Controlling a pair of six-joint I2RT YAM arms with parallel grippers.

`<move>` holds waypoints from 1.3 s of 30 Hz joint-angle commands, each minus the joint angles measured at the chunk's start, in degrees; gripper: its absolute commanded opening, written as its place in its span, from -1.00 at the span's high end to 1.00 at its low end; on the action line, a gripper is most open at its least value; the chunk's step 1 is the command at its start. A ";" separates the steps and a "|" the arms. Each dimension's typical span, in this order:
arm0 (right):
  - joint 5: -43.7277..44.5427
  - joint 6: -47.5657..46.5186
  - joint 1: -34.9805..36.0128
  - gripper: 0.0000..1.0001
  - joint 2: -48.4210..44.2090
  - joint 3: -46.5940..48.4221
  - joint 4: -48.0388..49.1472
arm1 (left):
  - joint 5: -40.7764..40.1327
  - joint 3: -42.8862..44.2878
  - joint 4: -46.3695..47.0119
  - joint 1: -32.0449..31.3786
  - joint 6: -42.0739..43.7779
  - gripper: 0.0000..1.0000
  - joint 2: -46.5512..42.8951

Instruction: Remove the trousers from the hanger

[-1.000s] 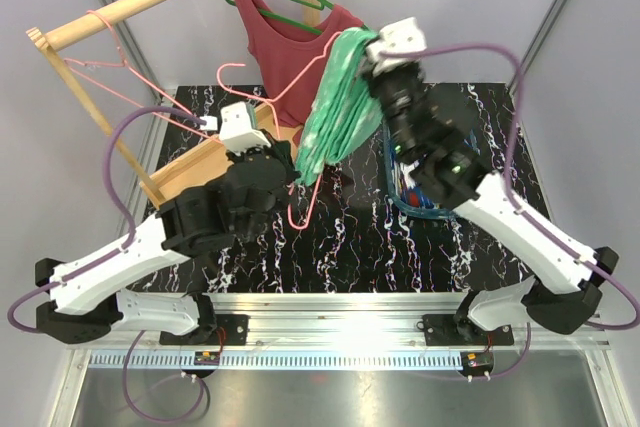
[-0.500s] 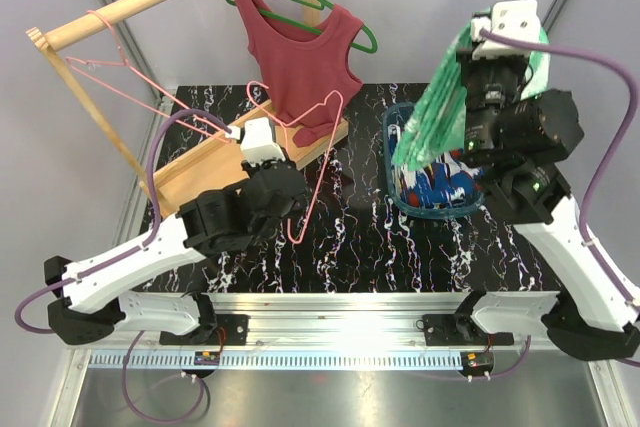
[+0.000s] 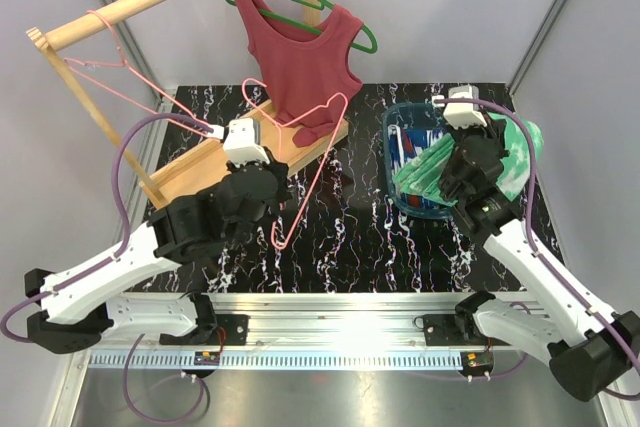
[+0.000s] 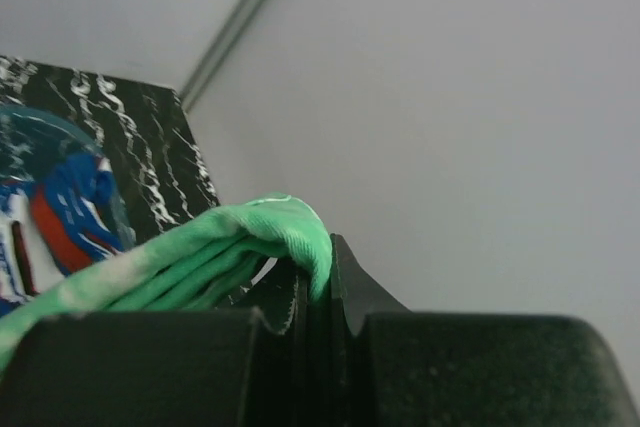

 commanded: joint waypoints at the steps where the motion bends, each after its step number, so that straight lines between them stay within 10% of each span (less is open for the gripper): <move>1: 1.82 1.17 -4.49 1.00 -1.43 0.22 10.66 | 2.55 -0.13 1.20 0.23 1.57 1.00 -1.01; 12: 1.99 6.36 -6.35 1.00 15.09 8.03 6.18 | 3.70 -1.01 1.90 0.15 2.36 1.00 -2.24; 39: 1.48 1.26 -9.34 1.00 8.04 9.88 -0.41 | 8.71 -1.01 3.22 -0.03 4.02 1.00 -2.50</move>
